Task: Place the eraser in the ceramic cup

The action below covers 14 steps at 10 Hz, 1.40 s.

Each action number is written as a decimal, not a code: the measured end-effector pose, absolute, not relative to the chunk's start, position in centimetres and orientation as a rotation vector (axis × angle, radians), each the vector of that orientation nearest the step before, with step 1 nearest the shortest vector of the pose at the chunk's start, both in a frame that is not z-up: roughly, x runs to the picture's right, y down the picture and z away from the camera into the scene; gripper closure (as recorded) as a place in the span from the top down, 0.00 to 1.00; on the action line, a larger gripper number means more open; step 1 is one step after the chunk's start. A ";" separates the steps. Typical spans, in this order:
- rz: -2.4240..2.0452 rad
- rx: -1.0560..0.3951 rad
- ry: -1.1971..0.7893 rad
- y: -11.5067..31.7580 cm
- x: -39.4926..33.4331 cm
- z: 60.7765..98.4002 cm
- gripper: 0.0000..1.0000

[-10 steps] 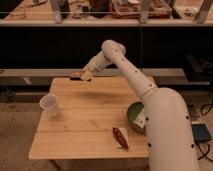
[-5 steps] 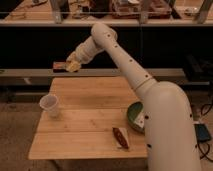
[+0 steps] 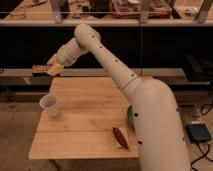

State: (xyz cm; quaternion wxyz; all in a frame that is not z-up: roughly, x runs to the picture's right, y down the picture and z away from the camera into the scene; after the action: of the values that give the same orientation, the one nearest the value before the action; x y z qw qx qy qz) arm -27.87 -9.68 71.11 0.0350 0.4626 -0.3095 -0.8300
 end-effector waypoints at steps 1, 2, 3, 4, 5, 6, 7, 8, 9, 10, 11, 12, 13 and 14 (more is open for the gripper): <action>-2.545 1.428 -0.980 -8.6 -29.2 71.3 0.00; -2.548 1.421 -1.003 -7.5 -30.0 71.6 0.00; -2.555 1.408 -1.018 -6.6 -30.3 71.9 0.00; -2.563 1.391 -1.031 -5.8 -30.4 72.2 0.00; -2.574 1.355 -1.058 -4.1 -30.5 73.1 0.00; -2.578 1.325 -1.080 -2.7 -30.5 73.8 0.00; -2.582 1.309 -1.091 -2.0 -30.5 74.2 0.00; -2.587 1.288 -1.104 -1.0 -30.5 74.6 0.00; -2.589 1.265 -1.116 -0.1 -30.7 75.2 0.02; -2.587 1.243 -1.123 0.6 -30.8 75.7 0.09; -2.587 1.225 -1.126 1.1 -30.9 76.2 0.17; -2.592 1.201 -1.128 1.8 -30.9 76.9 0.27; -2.600 1.181 -1.128 2.5 -30.8 77.6 0.39; -2.609 1.165 -1.125 3.1 -30.7 78.1 0.49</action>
State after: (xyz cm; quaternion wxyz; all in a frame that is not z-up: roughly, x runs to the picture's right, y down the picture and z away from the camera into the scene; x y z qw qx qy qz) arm -30.74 3.10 78.09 0.0353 0.3792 -0.3662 -0.8490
